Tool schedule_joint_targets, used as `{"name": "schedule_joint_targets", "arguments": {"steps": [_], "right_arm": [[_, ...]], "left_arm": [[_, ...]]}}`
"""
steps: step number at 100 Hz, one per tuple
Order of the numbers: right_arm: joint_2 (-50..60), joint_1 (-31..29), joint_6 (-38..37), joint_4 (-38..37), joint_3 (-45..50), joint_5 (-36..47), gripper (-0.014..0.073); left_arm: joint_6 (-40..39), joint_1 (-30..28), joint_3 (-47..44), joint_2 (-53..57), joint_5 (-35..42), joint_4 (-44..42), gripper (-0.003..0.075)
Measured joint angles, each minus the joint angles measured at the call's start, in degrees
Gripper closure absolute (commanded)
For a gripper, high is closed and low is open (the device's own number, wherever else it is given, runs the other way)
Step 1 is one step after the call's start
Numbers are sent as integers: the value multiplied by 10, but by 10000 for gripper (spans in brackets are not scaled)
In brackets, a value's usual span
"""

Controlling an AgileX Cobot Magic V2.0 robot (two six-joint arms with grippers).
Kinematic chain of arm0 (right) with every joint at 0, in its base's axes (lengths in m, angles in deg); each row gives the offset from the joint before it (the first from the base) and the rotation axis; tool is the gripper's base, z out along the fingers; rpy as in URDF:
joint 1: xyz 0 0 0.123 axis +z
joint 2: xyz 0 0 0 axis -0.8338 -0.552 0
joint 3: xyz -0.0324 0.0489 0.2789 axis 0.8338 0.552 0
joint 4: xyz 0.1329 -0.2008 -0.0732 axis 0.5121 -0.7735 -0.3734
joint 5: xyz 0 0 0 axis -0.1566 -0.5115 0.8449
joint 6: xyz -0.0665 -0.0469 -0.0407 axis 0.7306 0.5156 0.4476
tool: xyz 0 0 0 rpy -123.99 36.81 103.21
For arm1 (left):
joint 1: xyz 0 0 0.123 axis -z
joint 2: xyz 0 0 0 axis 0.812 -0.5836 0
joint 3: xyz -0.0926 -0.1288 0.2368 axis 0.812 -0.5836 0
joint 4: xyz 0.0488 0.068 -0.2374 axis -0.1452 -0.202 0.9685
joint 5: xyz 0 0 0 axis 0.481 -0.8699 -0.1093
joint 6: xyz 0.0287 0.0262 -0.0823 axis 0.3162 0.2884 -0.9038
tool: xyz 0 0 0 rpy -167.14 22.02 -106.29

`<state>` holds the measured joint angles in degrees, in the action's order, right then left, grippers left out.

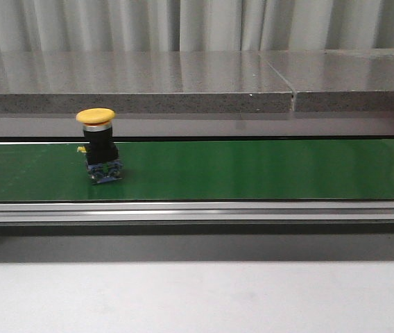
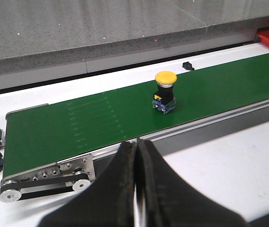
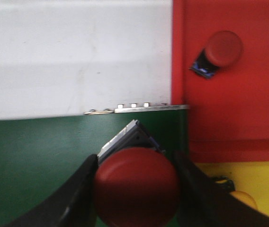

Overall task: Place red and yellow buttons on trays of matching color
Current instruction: 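Lower the red button into the red tray and open the right gripper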

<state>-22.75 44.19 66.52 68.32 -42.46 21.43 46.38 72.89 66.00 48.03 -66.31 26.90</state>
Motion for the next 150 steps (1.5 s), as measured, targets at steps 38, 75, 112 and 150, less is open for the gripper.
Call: {"name": "schedule_joint_targets", "arguments": {"steps": [38, 75, 112, 150], "right_arm": [[-79, -111, -47, -2, 0, 35, 592], [-141, -122, -64, 9, 0, 101, 592], [-192, -122, -70, 36, 0, 129, 591], [-199, -122, -79, 38, 0, 130, 125]], "left_arm": [[0, 0, 0, 0, 0, 0, 741], [0, 0, 0, 0, 0, 0, 741], [0, 0, 0, 0, -1, 0, 741], [0, 0, 0, 0, -1, 0, 741]]}}
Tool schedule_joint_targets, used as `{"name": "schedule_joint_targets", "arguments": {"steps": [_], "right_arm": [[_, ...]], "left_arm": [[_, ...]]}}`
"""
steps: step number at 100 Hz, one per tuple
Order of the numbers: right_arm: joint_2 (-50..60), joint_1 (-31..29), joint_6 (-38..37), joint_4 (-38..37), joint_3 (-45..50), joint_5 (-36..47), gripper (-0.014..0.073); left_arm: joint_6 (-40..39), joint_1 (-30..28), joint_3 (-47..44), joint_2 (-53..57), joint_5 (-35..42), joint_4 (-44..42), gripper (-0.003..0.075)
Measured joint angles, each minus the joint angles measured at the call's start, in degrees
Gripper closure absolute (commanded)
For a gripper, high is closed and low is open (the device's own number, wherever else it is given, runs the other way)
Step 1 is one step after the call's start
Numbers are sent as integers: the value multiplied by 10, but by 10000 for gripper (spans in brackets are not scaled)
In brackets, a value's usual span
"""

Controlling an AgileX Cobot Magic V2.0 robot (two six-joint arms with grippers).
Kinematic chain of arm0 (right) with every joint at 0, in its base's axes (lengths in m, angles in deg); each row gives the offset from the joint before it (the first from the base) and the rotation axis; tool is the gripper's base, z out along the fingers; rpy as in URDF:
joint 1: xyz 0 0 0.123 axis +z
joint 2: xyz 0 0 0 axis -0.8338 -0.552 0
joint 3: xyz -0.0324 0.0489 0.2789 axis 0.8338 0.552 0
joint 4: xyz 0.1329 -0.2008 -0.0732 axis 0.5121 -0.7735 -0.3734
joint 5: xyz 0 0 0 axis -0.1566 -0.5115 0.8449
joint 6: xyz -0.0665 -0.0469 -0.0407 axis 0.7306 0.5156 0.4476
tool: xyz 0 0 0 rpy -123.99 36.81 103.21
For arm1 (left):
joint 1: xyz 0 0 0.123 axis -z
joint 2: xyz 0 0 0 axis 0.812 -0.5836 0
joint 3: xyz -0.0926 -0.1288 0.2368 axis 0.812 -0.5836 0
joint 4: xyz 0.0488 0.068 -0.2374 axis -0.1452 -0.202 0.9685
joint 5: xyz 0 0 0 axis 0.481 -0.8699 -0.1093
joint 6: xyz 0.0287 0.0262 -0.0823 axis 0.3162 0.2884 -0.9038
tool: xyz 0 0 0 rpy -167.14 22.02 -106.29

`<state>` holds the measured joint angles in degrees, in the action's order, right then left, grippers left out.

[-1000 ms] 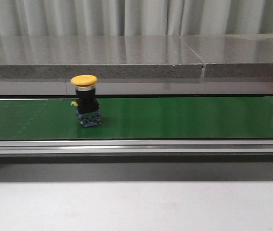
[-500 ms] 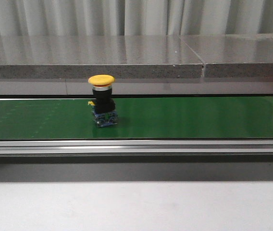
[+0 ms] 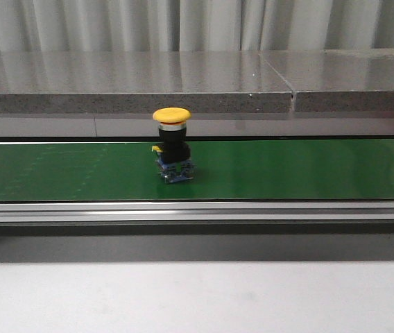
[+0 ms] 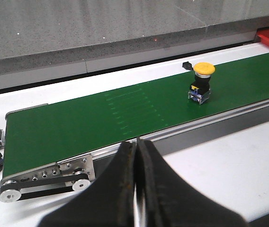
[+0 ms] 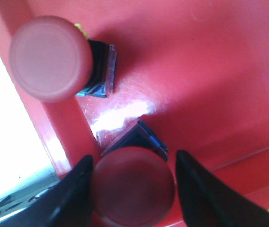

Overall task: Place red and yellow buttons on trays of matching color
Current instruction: 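Lower the red button into the red tray and open the right gripper, then grasp the yellow button at the belt's far end with the right gripper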

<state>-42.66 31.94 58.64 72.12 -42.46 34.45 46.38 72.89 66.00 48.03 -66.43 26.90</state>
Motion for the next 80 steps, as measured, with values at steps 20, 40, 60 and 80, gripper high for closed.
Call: {"name": "schedule_joint_targets", "arguments": {"steps": [20, 40, 60, 80], "right_arm": [[0, 0, 0, 1, 0, 0, 123], [25, 0, 0, 3, 0, 2, 123], [82, 0, -1, 9, 0, -7, 123], [154, 0, 2, 20, 36, -9, 123]], "left_arm": [[0, 0, 0, 0, 0, 0, 741], [0, 0, 0, 0, 0, 0, 741], [0, 0, 0, 0, 0, 0, 741], [0, 0, 0, 0, 0, 0, 741]]}}
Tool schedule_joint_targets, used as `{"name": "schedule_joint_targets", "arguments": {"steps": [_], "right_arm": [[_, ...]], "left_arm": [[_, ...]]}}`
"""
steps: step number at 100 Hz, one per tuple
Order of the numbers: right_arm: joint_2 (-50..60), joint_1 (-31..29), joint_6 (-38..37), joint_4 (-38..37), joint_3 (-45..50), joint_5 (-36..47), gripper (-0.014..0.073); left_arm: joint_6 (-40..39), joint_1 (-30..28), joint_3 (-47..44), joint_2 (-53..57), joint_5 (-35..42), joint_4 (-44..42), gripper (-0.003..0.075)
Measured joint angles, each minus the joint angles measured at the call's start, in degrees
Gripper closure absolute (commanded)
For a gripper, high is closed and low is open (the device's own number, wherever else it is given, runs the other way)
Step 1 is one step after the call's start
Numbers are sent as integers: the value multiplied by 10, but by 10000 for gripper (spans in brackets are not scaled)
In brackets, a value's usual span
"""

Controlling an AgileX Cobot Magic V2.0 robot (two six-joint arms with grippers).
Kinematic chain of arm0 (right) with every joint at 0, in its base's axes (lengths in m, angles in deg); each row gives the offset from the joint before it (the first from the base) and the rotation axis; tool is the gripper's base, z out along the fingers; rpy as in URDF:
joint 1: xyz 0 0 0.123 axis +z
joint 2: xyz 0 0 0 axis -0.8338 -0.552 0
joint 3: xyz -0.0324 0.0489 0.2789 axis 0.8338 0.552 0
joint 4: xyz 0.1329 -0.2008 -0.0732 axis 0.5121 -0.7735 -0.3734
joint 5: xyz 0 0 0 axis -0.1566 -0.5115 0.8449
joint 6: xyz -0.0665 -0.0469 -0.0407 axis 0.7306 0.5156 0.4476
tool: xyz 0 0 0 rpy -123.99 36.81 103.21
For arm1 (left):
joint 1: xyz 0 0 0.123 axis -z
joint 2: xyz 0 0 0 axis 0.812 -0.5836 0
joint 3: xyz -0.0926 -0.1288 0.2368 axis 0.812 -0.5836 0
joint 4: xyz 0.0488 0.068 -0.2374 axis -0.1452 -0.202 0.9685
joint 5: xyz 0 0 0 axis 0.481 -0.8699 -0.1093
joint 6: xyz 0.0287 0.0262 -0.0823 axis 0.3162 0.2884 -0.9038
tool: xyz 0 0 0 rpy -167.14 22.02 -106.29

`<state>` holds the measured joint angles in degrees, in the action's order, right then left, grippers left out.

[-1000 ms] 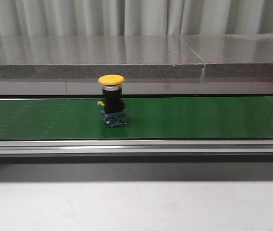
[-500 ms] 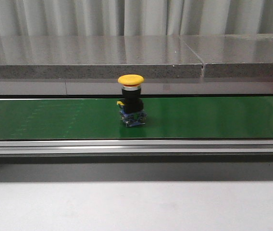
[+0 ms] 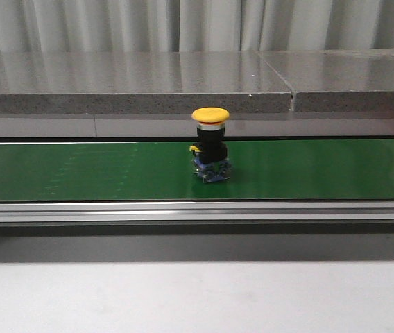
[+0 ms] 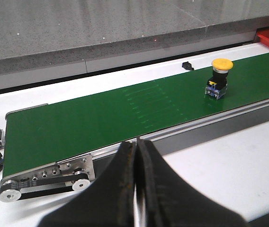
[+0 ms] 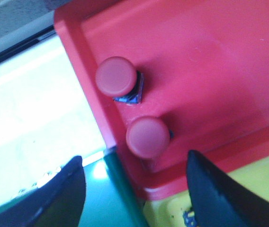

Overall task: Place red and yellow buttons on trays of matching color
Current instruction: 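Grasp the yellow button at the belt's far end with the right gripper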

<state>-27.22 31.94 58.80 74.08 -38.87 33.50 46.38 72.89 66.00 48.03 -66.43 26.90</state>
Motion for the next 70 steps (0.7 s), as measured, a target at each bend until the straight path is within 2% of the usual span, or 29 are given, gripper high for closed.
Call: {"name": "schedule_joint_targets", "arguments": {"steps": [10, 28, 45, 70], "right_arm": [[39, 9, 4, 0, 32, 12, 102], [103, 53, 15, 0, 81, 22, -25], [150, 109, 18, 0, 91, -3, -22], [169, 202, 80, 0, 92, -104, -22]], "left_arm": [[0, 0, 0, 0, 0, 0, 741], [0, 0, 0, 0, 0, 0, 741], [0, 0, 0, 0, 0, 0, 741], [0, 0, 0, 0, 0, 0, 741]]}}
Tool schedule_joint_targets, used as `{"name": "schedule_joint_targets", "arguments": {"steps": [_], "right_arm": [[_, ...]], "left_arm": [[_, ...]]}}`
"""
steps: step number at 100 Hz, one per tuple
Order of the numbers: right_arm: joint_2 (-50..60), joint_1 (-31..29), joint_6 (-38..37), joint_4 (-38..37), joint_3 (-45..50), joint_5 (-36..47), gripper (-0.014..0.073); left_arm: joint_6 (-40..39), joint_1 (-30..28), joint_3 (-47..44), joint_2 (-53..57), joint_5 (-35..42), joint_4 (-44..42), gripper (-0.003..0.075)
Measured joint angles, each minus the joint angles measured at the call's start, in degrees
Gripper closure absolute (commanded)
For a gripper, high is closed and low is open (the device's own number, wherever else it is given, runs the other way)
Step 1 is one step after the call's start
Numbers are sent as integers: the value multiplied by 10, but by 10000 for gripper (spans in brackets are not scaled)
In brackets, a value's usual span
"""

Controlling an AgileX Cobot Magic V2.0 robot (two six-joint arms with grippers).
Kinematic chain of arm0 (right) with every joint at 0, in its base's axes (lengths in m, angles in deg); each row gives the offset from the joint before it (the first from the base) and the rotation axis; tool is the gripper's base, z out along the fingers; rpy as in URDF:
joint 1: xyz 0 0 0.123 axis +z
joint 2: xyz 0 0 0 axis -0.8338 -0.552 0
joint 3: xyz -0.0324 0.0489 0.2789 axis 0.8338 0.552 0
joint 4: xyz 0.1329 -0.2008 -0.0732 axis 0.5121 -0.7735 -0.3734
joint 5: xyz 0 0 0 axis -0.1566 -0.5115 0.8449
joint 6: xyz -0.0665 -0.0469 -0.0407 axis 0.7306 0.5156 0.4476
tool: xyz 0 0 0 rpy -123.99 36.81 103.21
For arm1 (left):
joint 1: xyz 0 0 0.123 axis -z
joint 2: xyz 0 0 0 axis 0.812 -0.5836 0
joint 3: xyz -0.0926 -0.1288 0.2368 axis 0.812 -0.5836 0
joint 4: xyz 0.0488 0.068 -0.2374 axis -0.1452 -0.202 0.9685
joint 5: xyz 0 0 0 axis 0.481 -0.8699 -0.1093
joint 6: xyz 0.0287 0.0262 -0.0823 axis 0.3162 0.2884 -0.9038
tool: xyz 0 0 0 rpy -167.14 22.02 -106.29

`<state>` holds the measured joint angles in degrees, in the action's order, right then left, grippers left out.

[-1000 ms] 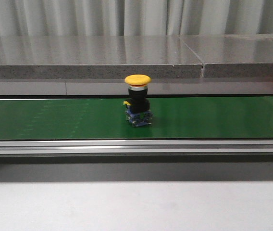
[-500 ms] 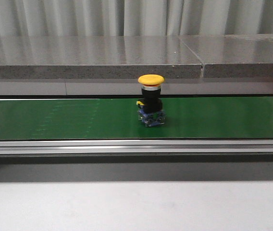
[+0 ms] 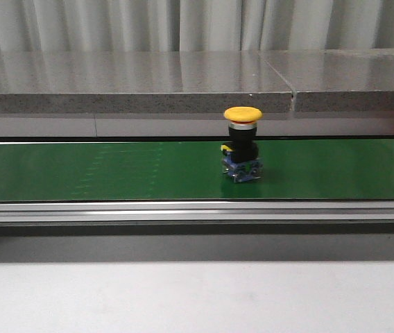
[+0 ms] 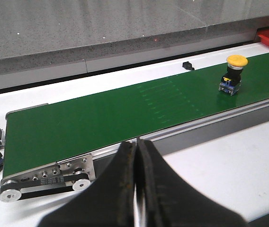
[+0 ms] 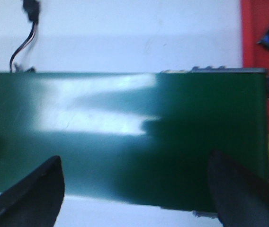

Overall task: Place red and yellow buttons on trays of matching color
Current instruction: 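Grasp the yellow button at the belt's far end with the right gripper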

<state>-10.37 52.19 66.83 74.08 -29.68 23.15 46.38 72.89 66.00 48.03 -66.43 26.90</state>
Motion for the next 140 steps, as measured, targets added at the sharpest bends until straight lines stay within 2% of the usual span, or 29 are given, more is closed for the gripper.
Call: {"name": "schedule_joint_targets", "arguments": {"steps": [29, 69, 105, 114, 132, 140], "right_arm": [[0, 95, 53, 0, 0, -64, -22], [-76, 202, 107, 1, 0, -66, -22], [-121, 218, 118, 21, 0, 16, -15], [-121, 218, 119, 24, 0, 34, 54], [-124, 218, 120, 25, 0, 51, 326], [-125, 218, 120, 25, 0, 53, 404]], "left_arm": [[-1, 0, 0, 0, 0, 0, 741], [-1, 0, 0, 0, 0, 0, 741], [-1, 0, 0, 0, 0, 0, 741], [-1, 0, 0, 0, 0, 0, 741], [-1, 0, 0, 0, 0, 0, 741], [-1, 0, 0, 0, 0, 0, 741]]}}
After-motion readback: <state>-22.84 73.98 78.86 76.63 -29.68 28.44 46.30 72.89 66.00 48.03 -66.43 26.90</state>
